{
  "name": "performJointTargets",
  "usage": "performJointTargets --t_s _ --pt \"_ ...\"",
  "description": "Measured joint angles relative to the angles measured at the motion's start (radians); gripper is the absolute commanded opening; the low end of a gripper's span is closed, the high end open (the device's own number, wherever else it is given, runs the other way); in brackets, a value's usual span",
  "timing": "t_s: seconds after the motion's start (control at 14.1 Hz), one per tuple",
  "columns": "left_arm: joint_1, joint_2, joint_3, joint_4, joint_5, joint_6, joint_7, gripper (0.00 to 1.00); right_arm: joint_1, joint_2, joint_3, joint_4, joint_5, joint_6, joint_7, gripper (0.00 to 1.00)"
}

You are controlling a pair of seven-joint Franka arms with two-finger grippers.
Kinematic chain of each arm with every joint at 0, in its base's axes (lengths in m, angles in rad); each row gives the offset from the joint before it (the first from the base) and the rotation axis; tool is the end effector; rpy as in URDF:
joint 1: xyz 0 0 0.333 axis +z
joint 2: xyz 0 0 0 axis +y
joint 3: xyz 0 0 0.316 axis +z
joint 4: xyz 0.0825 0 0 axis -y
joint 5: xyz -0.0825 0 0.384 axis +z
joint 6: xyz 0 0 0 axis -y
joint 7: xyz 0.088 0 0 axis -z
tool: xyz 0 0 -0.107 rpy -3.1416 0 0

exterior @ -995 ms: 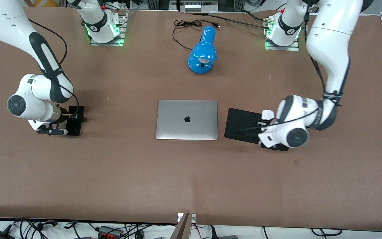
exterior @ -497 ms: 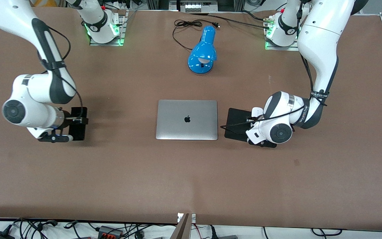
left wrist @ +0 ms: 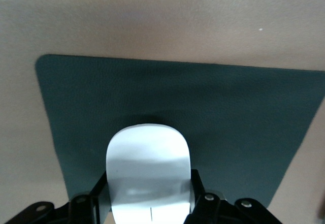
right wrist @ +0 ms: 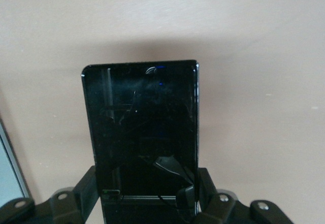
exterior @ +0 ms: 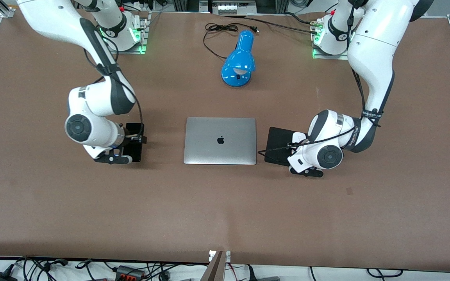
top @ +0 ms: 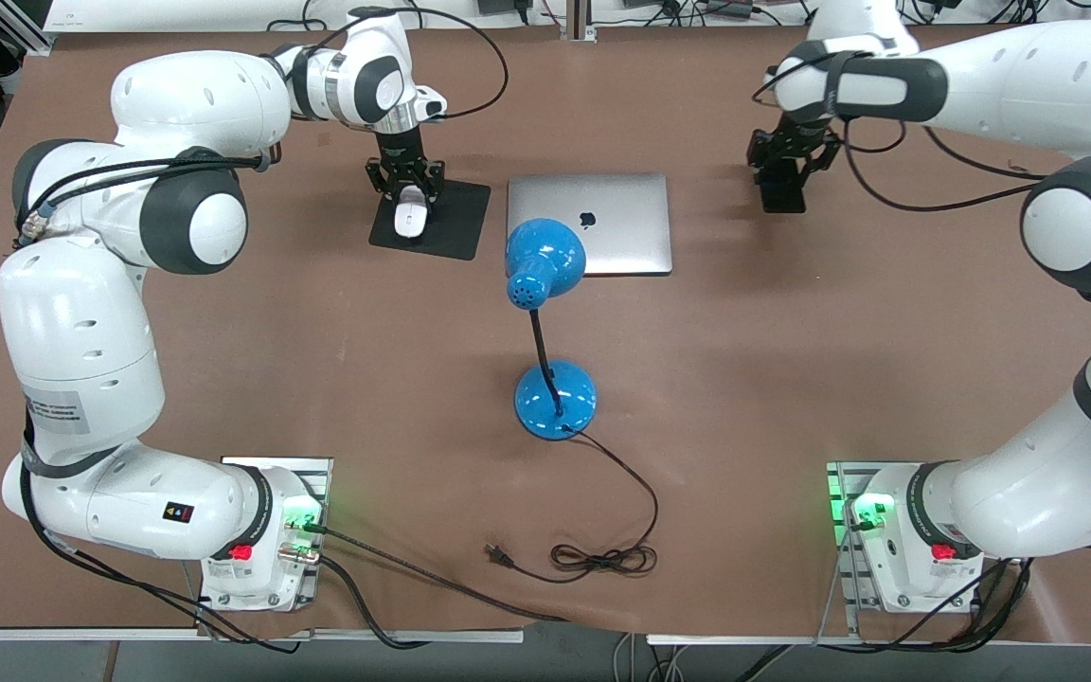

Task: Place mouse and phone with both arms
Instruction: 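Carry the mouse onto the pad while the right gripper carries the phone, then release the mouse on the pad and raise the left gripper away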

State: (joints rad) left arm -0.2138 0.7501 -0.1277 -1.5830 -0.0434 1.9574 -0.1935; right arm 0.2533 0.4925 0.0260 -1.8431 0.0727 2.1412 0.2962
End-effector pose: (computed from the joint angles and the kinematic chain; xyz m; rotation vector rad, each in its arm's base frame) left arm 0.6181 -0.2138 0.1742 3.0515 -0.1625 -0.6055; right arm 0.5973 0.1737 0.2443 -3.1117 0.0997 0.3220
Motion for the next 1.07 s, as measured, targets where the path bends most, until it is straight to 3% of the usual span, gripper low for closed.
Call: performJointTargets --t_s 0.07,0.43,0.78,1.07 --pt "0.0 0.008 0.0 0.0 0.0 0.003 0.0 1.0 0.014 0.013 0.0 0.0 0.001 0.016 0.009 0.31" --pt "0.003 0.008 0.0 0.034 0.0 -0.017 0.0 1.0 0.089 0.06 0.0 -0.001 0.001 0.052 0.064 0.31" --pt "0.063 -0.072 0.013 0.208 0.0 -0.34 -0.001 1.0 0.137 0.079 0.0 -0.047 0.001 0.137 0.085 0.31" --pt "0.145 -0.237 0.013 0.224 -0.001 -0.478 0.004 1.0 0.164 0.083 0.0 -0.077 0.001 0.172 0.108 0.31"
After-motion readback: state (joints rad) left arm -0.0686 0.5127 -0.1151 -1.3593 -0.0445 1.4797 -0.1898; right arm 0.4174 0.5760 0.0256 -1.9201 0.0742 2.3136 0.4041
